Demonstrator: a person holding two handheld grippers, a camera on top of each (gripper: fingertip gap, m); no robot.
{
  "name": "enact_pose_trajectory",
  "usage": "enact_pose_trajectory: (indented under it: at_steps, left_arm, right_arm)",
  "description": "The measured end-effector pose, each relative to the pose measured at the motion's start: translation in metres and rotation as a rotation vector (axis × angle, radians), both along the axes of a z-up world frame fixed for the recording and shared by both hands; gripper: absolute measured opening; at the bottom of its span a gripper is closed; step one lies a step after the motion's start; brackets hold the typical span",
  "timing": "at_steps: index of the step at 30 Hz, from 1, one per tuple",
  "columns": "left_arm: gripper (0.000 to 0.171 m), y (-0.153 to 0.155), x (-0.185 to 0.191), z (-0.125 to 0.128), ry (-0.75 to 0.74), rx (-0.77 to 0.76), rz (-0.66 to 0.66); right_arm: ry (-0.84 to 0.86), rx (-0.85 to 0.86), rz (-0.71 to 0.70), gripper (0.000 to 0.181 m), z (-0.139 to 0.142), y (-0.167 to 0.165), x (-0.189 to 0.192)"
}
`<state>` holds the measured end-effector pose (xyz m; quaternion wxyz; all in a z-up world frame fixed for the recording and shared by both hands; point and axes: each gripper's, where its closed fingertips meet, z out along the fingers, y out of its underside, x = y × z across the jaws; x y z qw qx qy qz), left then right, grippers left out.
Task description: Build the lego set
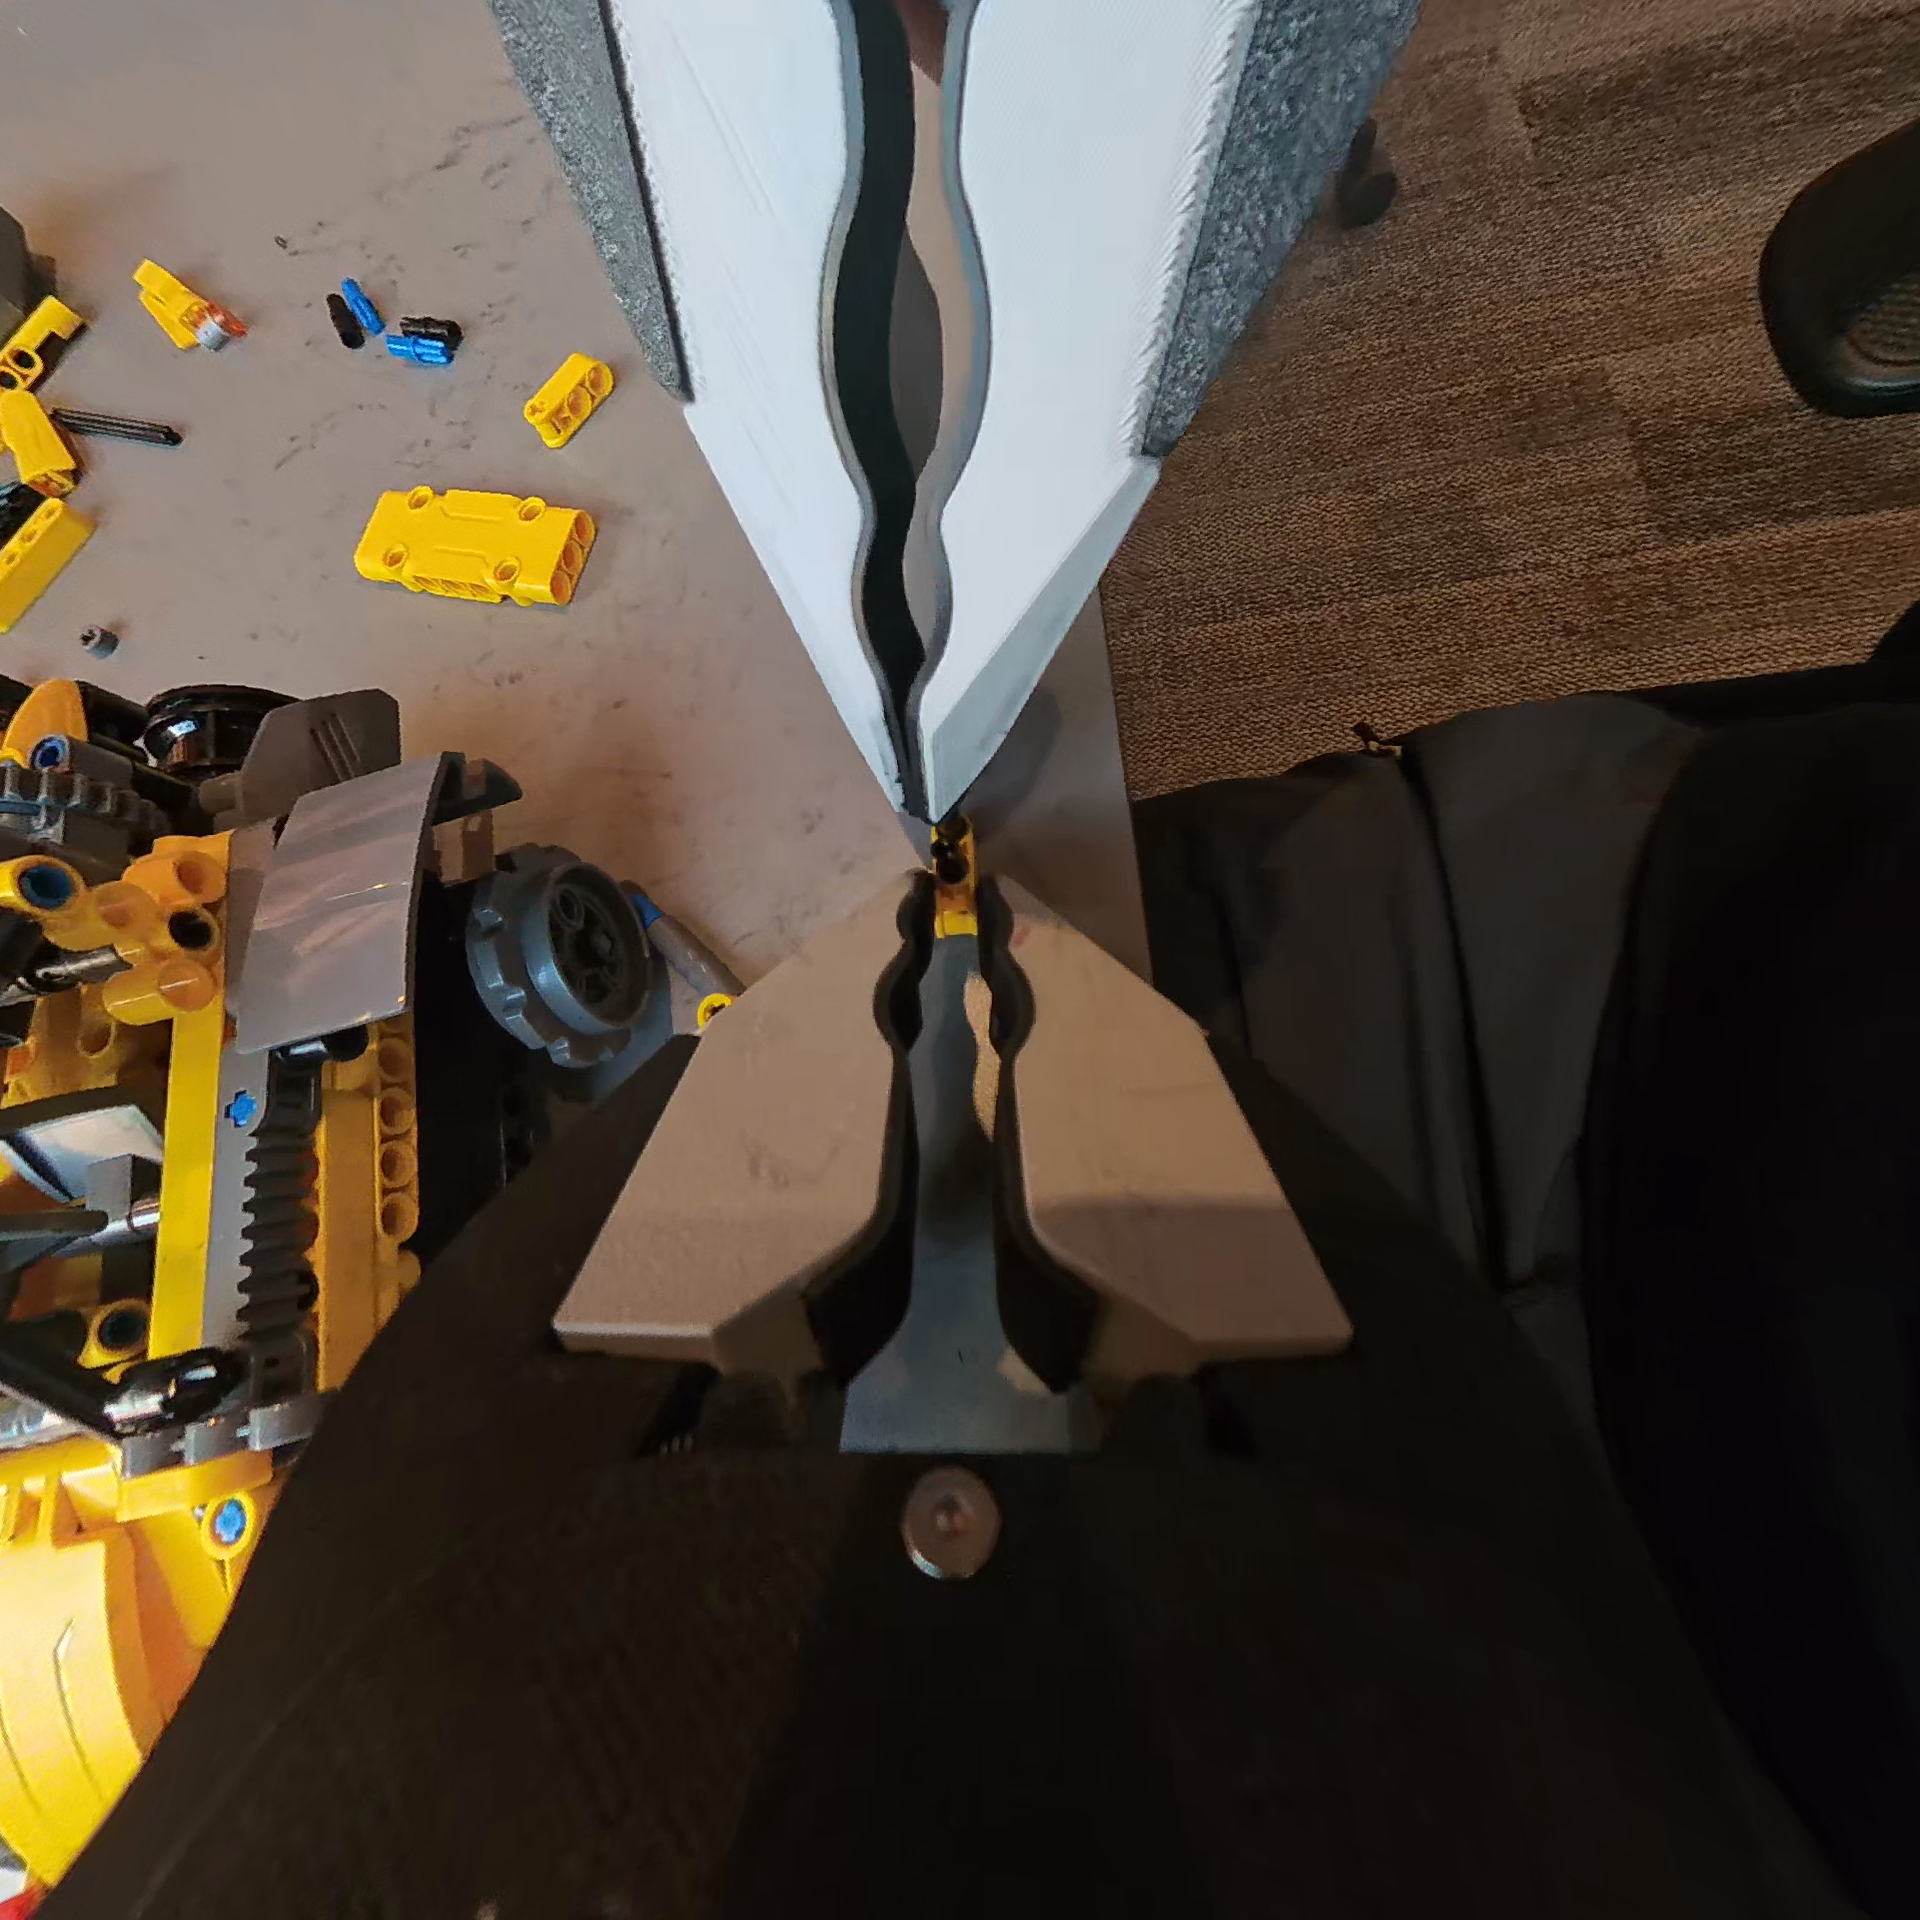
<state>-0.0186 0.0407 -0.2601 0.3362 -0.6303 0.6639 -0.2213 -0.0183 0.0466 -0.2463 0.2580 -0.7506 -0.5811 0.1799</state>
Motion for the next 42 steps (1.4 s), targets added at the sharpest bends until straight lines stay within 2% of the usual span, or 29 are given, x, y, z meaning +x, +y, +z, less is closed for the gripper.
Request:
enact_pose_trajectory:
  at_steps: [1,10,14,16,19,23,27,32,35,42]
  left_arm:
    - [0.005,0.0,0.0,0.0,0.0,-0.007,0.0]
    - [0.005,-0.004,0.0,0.0,-0.002,-0.017,-0.028]
    - [0.005,-0.008,0.0,0.0,-0.002,-0.019,-0.052]
    - [0.005,-0.008,0.0,0.0,-0.002,-0.011,-0.054]
    - [0.005,-0.007,0.0,0.001,-0.002,0.005,-0.047]
    - [0.005,-0.005,0.0,0.001,-0.004,0.016,-0.042]
    - [0.018,0.001,0.0,0.002,-0.009,0.014,0.001]
    - [0.034,0.011,-0.005,0.005,-0.024,0.048,0.075]
    - [0.035,0.012,-0.012,0.005,-0.022,0.071,0.099]
    - [0.034,0.01,-0.024,0.005,-0.02,0.071,0.12]
  right_arm:
    - [0.004,0.002,0.003,0.0,0.0,0.0,0.0]
    - [0.116,-0.007,-0.032,0.001,0.005,-0.001,0.002]
    - [0.184,-0.079,-0.034,0.024,0.004,-0.008,0.001]
    - [0.166,-0.067,-0.028,0.022,-0.002,-0.009,-0.001]
    - [0.154,-0.06,-0.016,0.01,-0.007,-0.012,-0.008]
    - [0.145,-0.031,-0.057,0.006,-0.008,-0.01,-0.006]
    - [0.135,-0.021,-0.14,0.005,-0.008,-0.006,-0.002]
    - [0.136,-0.011,-0.323,0.005,-0.009,0.009,0.011]
    - [0.192,-0.08,-0.435,0.005,-0.008,0.013,0.018]
    - [0.407,-0.286,-0.523,0.004,-0.004,0.013,0.017]
